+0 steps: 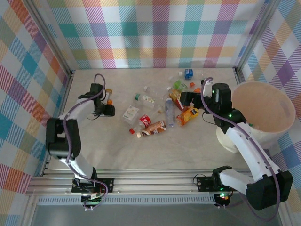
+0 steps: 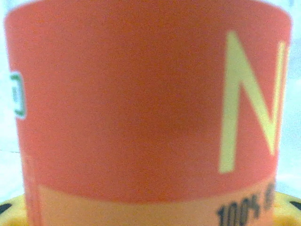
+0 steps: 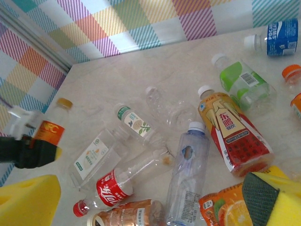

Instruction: Put the plastic bottles in the bin

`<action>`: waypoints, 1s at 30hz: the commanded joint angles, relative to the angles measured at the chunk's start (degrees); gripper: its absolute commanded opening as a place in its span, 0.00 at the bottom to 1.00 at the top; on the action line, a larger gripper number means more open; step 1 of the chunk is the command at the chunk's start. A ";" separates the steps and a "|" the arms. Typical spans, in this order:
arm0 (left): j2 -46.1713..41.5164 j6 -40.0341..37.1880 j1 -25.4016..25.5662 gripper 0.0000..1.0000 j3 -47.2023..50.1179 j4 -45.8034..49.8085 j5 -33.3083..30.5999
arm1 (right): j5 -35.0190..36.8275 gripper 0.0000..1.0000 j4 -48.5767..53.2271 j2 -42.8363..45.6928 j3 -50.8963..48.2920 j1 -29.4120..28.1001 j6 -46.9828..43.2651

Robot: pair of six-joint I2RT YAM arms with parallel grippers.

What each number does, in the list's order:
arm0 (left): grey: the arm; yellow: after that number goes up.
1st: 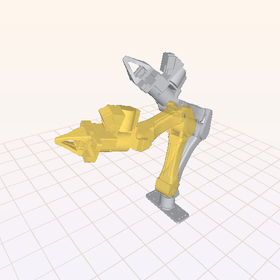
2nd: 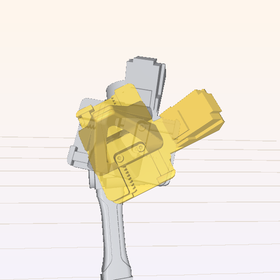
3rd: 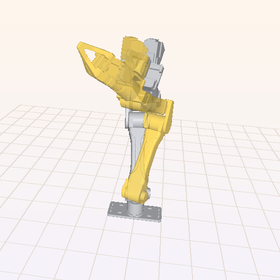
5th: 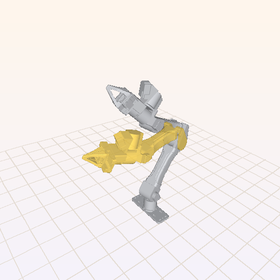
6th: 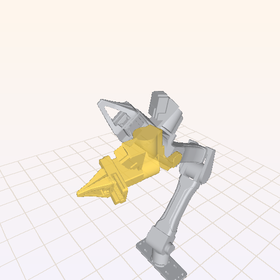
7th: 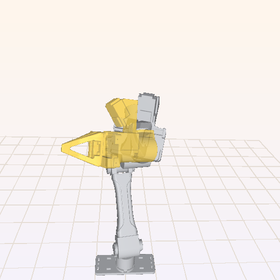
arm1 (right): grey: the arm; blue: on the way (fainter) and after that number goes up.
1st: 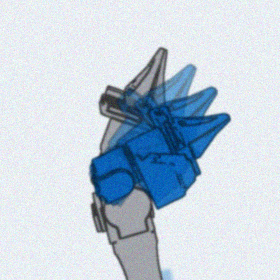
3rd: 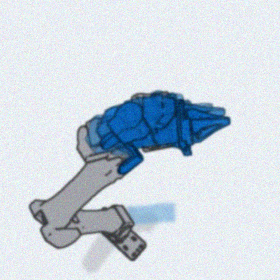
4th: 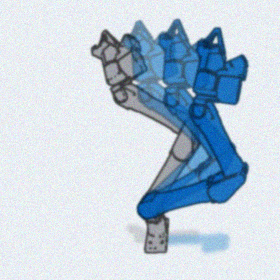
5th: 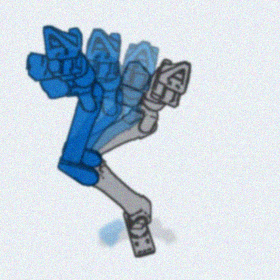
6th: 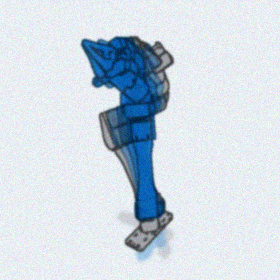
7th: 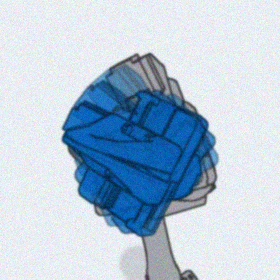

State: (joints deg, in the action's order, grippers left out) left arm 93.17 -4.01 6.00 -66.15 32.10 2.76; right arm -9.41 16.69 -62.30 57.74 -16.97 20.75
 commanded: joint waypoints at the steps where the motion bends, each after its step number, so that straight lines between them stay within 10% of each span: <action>1: -10.22 3.55 7.20 0.46 0.51 -6.33 4.77 | -1.66 1.00 -3.71 0.56 0.35 -0.30 4.29; 15: -9.95 20.40 28.42 0.45 -2.93 -39.62 32.87 | -33.89 1.00 -14.59 -5.01 9.15 0.02 13.70; 30: -4.41 28.06 31.98 0.44 -7.49 -52.31 46.56 | -34.01 1.00 -9.35 -9.31 17.80 0.39 13.07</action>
State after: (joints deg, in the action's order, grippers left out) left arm 87.92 23.18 36.75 -71.22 -16.53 45.95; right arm -40.49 8.67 -70.72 73.25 -16.84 33.06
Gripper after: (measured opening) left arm 0.582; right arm 0.996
